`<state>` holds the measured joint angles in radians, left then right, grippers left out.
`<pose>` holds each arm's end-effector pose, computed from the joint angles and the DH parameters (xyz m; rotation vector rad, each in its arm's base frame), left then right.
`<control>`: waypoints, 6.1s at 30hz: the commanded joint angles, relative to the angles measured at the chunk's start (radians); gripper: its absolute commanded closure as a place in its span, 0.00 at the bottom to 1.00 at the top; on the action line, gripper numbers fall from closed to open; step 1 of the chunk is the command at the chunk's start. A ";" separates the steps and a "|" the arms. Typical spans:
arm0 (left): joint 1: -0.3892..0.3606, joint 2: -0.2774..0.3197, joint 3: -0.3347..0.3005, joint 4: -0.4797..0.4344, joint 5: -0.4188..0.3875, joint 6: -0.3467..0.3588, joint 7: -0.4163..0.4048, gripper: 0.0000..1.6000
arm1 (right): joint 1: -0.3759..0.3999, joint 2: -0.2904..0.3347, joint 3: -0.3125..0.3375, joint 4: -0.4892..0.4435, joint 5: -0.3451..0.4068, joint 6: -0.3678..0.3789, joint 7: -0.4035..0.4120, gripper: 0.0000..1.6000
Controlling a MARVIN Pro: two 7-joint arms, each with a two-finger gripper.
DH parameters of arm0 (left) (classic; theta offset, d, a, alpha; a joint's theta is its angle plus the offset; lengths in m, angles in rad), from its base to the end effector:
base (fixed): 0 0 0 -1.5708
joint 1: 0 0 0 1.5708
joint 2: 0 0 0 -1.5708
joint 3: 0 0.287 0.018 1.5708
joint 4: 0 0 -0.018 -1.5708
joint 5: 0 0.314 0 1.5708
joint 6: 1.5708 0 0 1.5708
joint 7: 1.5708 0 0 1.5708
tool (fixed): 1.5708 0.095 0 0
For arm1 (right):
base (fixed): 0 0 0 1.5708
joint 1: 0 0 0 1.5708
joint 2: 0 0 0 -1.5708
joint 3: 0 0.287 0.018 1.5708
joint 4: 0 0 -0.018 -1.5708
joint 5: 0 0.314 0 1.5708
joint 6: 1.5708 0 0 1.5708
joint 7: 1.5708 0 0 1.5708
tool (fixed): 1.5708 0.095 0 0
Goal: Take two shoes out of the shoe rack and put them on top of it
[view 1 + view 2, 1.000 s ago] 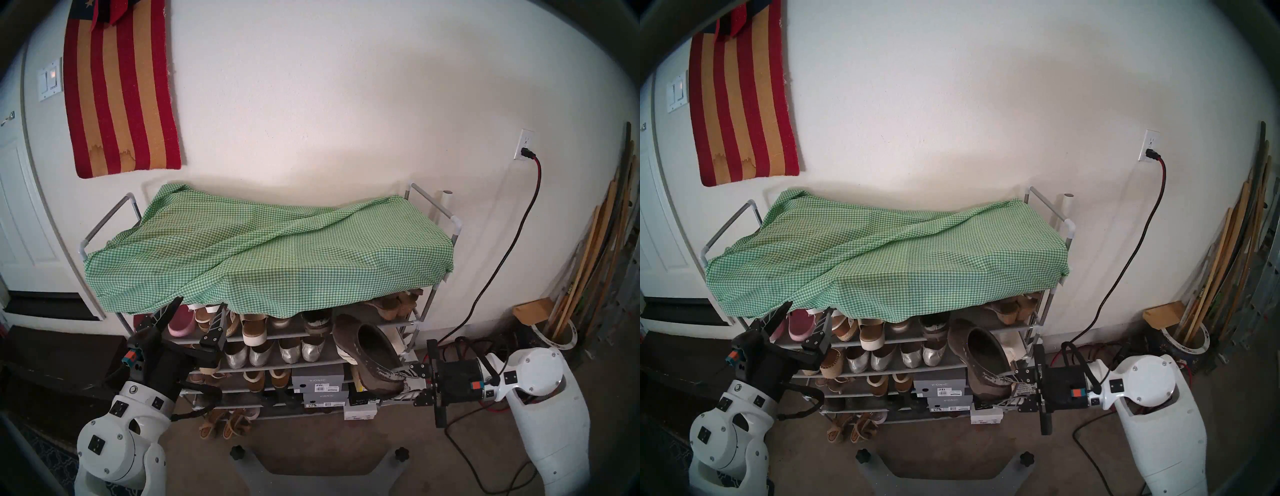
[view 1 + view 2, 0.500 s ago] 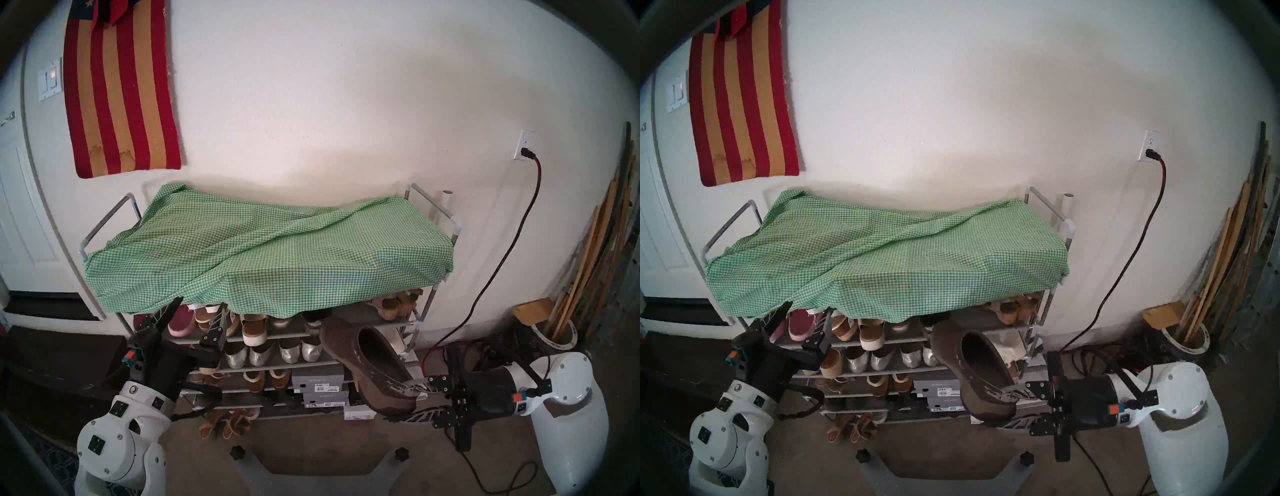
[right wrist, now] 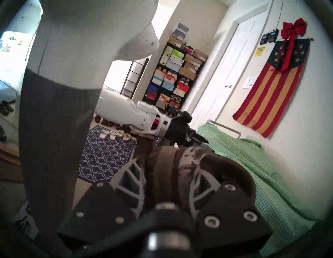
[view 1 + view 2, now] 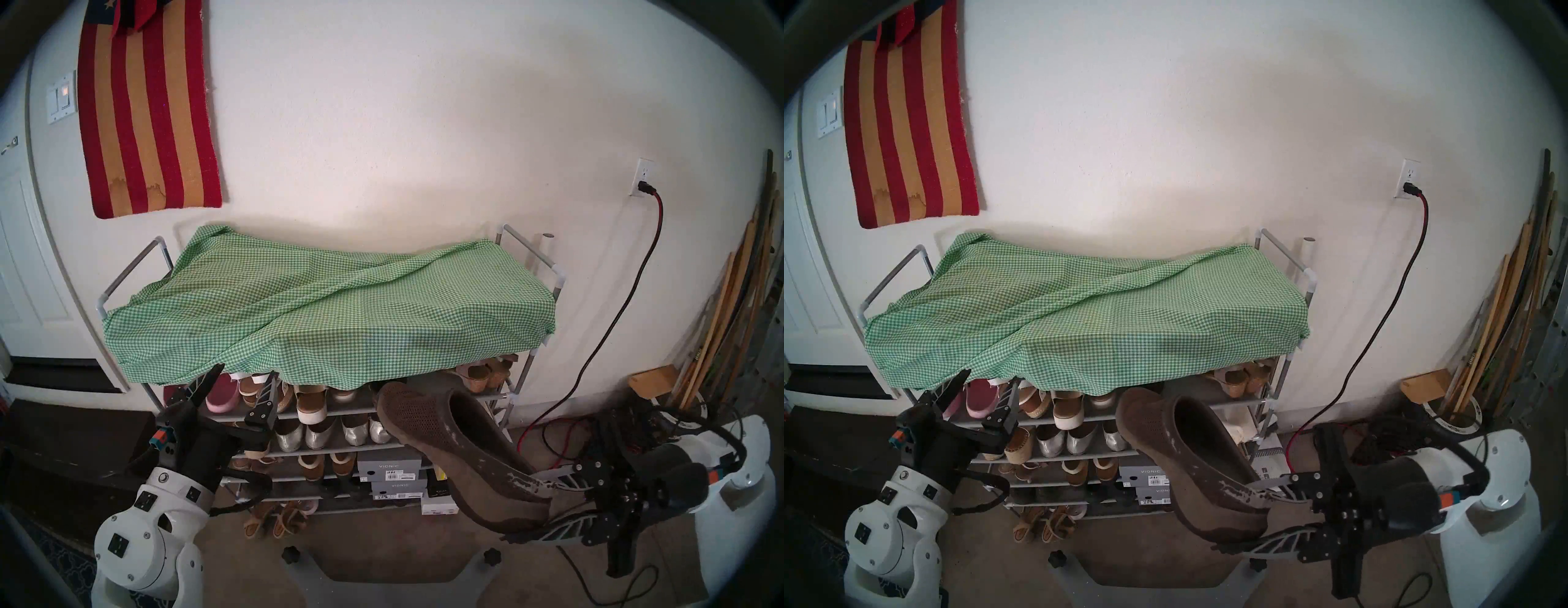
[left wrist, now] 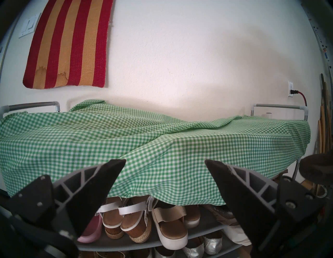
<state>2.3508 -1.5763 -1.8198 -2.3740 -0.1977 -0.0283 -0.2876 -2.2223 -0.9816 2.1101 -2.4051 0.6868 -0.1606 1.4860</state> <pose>0.2138 0.0504 -0.2155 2.0812 -0.1082 2.2334 0.1719 -0.0457 -0.1223 -0.9752 -1.6189 -1.4810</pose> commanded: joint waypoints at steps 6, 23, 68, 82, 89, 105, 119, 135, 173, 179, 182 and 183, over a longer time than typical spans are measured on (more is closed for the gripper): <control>0.000 0.000 -0.001 -0.001 0.000 0.004 0.001 0.00 | 0.109 0.148 0.042 -0.024 0.178 0.076 -0.002 1.00; 0.000 0.000 -0.001 0.000 0.000 0.002 0.001 0.00 | 0.309 0.185 -0.019 0.100 -0.004 -0.145 -0.307 1.00; 0.000 -0.001 -0.001 0.000 0.000 0.001 -0.001 0.00 | 0.792 0.242 -0.474 0.474 -0.410 -0.160 -0.775 1.00; 0.000 -0.001 -0.001 0.000 0.000 0.001 -0.001 0.00 | 0.946 0.153 -0.683 0.585 -0.553 -0.134 -0.788 1.00; 0.000 -0.001 -0.001 0.000 0.000 0.001 -0.001 0.00 | 1.002 0.098 -0.731 0.663 -0.629 -0.124 -0.803 1.00; 0.000 -0.001 -0.001 0.000 0.000 0.001 -0.001 0.00 | 1.163 -0.033 -0.820 0.852 -0.795 -0.132 -0.811 1.00; 0.000 -0.001 -0.001 0.000 0.000 0.003 0.000 0.00 | 1.339 -0.086 -0.859 1.012 -0.843 -0.252 -0.637 0.00; 0.000 -0.001 -0.001 0.000 0.001 0.004 0.000 0.00 | 1.388 0.053 -0.848 0.932 -0.586 -0.198 -0.286 0.00; 0.000 -0.002 -0.001 0.000 0.000 0.003 -0.001 0.00 | 1.018 0.075 -0.357 0.724 -0.270 0.113 -0.403 0.00; 0.000 -0.002 -0.001 0.000 0.000 0.003 -0.001 0.00 | 0.938 0.045 -0.313 0.710 -0.257 0.122 -0.404 0.00; 0.000 -0.002 -0.001 0.000 0.000 0.003 -0.001 0.00 | 0.926 0.024 -0.295 0.723 -0.254 0.128 -0.405 0.00; 0.000 -0.002 -0.001 0.000 0.000 0.003 -0.001 0.00 | 0.914 0.015 -0.283 0.723 -0.252 0.129 -0.407 0.00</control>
<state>2.3507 -1.5781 -1.8200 -2.3740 -0.1975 -0.0256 -0.2890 -1.2020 -0.9123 1.7781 -1.6813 0.4180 -0.0387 1.0855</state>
